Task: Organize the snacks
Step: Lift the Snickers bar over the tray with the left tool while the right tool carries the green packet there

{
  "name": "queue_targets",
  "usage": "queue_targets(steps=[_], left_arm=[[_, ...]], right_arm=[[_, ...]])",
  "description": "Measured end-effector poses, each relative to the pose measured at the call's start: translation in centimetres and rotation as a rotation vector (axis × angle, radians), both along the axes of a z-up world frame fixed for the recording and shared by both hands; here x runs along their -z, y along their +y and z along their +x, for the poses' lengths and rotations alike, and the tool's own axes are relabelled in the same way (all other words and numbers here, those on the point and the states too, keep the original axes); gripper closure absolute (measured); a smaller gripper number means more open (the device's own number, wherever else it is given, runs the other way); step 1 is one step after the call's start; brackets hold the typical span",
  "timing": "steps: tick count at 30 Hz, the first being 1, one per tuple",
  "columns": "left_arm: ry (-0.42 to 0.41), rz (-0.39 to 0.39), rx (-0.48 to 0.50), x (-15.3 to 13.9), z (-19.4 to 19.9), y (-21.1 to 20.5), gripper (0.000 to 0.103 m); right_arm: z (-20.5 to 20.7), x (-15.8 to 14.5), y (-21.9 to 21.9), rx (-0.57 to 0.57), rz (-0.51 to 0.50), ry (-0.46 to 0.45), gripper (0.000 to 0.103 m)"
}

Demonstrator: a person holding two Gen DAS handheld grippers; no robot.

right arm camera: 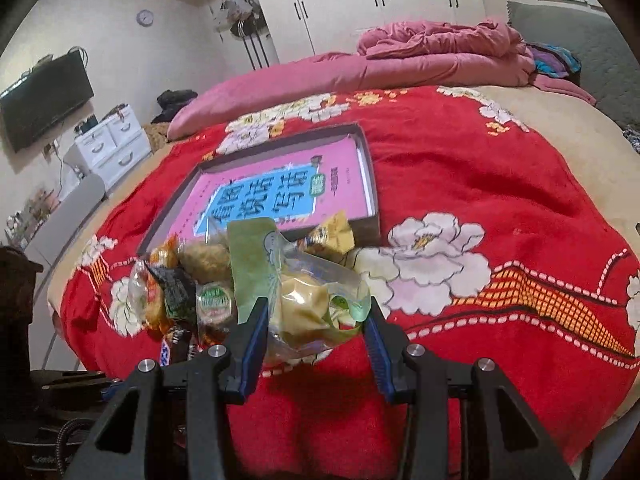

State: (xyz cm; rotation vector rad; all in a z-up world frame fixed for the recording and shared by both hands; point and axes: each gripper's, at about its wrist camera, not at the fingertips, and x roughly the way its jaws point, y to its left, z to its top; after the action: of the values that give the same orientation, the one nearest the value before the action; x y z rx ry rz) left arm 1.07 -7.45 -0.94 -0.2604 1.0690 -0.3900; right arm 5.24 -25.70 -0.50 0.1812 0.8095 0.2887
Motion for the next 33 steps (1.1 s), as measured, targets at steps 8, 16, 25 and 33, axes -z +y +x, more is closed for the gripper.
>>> queue_targets(steps=[8,16,25,33], left_arm=[[-0.161,0.059,-0.051,-3.3,0.3,1.3,0.073],[-0.21,0.061,-0.153,-4.6,3.0,4.8,0.073],[-0.258,0.071,-0.283,-5.0,6.8,10.4,0.073],[-0.23,0.052,-0.332,-4.0,9.6,12.3,0.073]], right_arm=[[0.9,-1.4,-1.1,0.041,0.046,-0.042,0.057],[2.2,-2.3,-0.2,0.03,0.06,-0.07,0.057],[4.4,-2.8,0.8,0.02,0.07,-0.088,0.057],[6.3,-2.8,1.6,0.017,0.039,-0.098,0.057]])
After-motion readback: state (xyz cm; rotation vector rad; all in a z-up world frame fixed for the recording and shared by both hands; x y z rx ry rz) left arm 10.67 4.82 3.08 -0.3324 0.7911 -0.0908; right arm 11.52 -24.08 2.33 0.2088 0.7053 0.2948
